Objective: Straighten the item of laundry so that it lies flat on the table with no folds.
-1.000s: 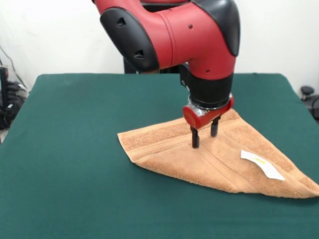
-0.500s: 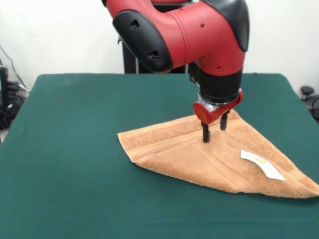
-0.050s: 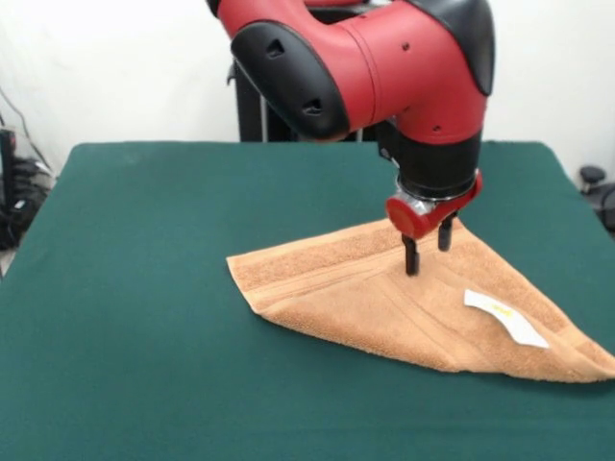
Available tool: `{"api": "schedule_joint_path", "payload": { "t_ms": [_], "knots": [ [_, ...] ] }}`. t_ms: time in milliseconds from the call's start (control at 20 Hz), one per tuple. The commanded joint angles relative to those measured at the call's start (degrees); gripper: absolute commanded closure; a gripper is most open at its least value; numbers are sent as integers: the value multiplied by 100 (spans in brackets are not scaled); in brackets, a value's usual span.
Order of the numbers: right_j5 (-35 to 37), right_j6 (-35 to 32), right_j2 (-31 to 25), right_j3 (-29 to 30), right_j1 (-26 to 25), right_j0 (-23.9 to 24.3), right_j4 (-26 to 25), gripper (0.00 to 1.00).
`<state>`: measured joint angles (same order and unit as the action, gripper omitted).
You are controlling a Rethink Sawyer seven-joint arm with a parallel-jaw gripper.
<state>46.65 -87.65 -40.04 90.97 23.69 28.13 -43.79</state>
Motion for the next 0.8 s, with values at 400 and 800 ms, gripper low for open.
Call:
{"api": "schedule_joint_path", "payload": {
  "t_ms": [400,800],
  "knots": [
    [-153,1590,-305,209,-495,-54,-433,0],
    [-224,1483,-332,206,-464,-99,-512,0]
  ]
}}
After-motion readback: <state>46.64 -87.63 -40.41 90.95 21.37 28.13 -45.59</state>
